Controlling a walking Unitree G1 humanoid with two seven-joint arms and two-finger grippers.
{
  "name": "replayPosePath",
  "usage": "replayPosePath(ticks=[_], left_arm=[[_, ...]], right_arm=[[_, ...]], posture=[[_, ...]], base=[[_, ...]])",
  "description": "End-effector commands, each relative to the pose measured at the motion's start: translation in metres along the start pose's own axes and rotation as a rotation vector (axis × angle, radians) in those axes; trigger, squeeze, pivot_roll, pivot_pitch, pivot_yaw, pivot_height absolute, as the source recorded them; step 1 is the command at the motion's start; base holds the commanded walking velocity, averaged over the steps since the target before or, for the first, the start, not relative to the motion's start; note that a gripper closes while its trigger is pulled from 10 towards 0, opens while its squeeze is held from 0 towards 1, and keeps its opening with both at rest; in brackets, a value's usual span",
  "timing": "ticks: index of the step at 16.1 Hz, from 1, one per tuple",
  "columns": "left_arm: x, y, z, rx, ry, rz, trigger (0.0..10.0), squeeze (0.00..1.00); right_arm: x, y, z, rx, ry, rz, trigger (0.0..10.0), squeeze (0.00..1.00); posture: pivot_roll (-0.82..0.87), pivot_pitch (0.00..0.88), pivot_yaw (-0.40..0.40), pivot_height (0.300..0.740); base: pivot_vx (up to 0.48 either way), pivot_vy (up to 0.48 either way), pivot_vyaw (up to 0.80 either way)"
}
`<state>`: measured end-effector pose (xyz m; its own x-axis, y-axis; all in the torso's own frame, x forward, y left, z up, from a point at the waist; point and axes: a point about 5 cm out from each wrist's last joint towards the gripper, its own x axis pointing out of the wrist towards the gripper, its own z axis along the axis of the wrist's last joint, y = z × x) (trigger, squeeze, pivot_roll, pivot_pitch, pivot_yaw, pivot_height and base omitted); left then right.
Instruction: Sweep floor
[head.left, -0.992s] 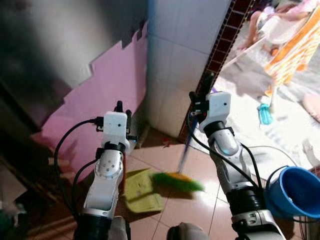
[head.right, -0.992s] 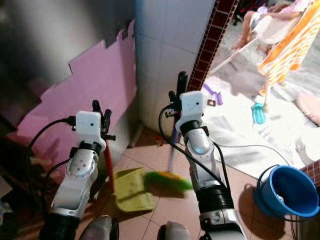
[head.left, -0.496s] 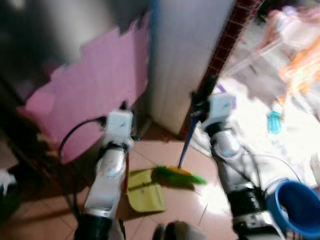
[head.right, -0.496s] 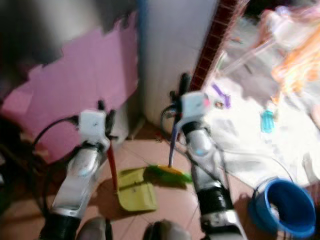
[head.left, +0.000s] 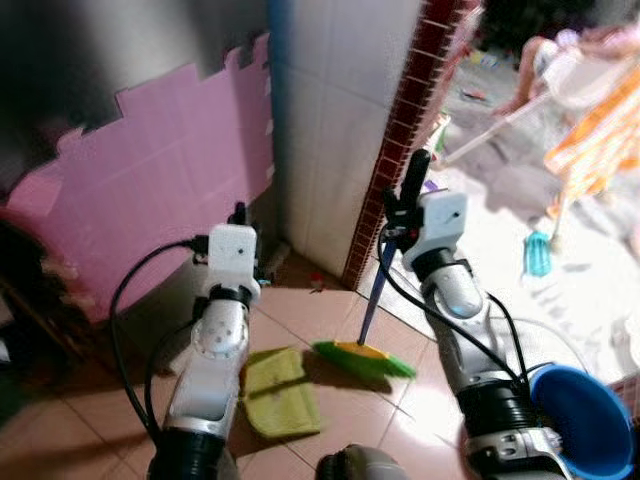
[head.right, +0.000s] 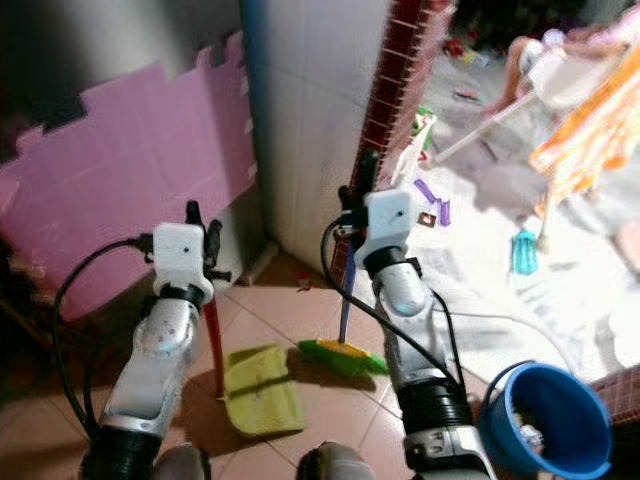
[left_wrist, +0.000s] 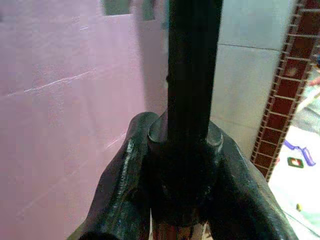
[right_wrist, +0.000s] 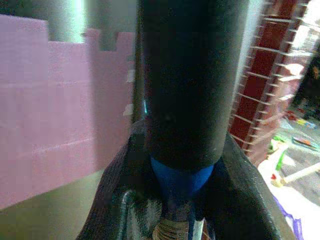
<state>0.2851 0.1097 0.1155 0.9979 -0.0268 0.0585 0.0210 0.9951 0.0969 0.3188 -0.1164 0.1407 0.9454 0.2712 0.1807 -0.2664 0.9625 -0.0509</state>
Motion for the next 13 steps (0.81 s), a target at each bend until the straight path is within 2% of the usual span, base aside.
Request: replayPosePath(ticks=[1, 3, 5, 10, 13], left_arm=[[0.003, 0.001, 0.011, 0.003, -0.057, 0.002, 10.0, 0.00], [0.002, 0.000, 0.010, 0.006, -0.057, 0.004, 10.0, 0.00], [0.001, 0.001, 0.010, 0.002, -0.057, 0.010, 10.0, 0.00], [0.001, 0.000, 0.012, -0.001, -0.070, 0.004, 10.0, 0.00], [0.001, -0.002, 0.012, -0.005, -0.069, -0.004, 10.0, 0.00]], right_arm=[[0.007, 0.007, 0.016, 0.023, -0.078, 0.022, 10.0, 0.00], [0.009, 0.005, 0.019, 0.060, -0.090, -0.003, 10.0, 0.00], [0.012, 0.002, 0.024, 0.051, -0.101, -0.024, 10.0, 0.00], [0.017, -0.001, 0.027, 0.070, -0.108, -0.050, 10.0, 0.00], [0.017, -0.002, 0.026, 0.073, -0.106, -0.055, 10.0, 0.00]], posture=[[-0.04, 0.043, -0.083, 0.740], [-0.04, 0.044, -0.085, 0.740], [-0.04, 0.047, -0.086, 0.740], [-0.04, 0.052, -0.085, 0.740], [-0.05, 0.053, -0.084, 0.740]], base=[[0.000, 0.000, 0.00], [0.000, 0.000, 0.00], [0.000, 0.000, 0.00], [0.332, 0.000, -0.72], [0.370, 0.000, 0.00]])
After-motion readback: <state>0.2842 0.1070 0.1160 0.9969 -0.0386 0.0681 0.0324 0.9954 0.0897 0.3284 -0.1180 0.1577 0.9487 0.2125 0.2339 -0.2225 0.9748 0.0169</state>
